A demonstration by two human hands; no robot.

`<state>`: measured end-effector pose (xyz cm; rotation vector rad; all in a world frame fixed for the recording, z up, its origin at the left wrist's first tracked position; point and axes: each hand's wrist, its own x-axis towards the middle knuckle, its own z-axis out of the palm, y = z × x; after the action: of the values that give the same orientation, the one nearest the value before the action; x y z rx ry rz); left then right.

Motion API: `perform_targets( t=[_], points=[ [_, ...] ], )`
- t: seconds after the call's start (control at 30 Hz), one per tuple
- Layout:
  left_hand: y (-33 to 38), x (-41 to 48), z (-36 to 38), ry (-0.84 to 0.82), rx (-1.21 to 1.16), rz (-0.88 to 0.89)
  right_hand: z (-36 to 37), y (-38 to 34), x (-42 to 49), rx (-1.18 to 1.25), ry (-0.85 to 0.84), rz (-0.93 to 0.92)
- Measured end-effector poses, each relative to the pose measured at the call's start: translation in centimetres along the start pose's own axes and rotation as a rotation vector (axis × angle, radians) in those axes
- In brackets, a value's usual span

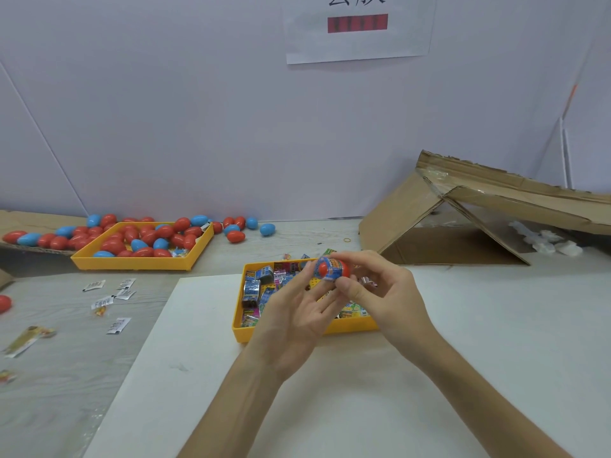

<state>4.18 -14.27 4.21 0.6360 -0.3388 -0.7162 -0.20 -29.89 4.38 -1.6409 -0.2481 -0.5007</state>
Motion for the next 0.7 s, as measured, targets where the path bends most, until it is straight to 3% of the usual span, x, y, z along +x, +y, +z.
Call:
perform_targets(
  t=[0.13,0.37,0.7],
  points=[
    [-0.11,0.05,-0.23,0.037,0.053,0.011,-0.20,-0.25,-0.07,0.020,-0.028,0.014],
    [-0.16,-0.17,0.36,0.006,0.105,0.035,0.20,-0.45,0.14,0.278,0.044,0.200],
    [-0.30,-0.23,0.48,-0.039,0.083,0.038,0.20,-0.78,0.11,0.464,0.011,0.256]
  ],
)
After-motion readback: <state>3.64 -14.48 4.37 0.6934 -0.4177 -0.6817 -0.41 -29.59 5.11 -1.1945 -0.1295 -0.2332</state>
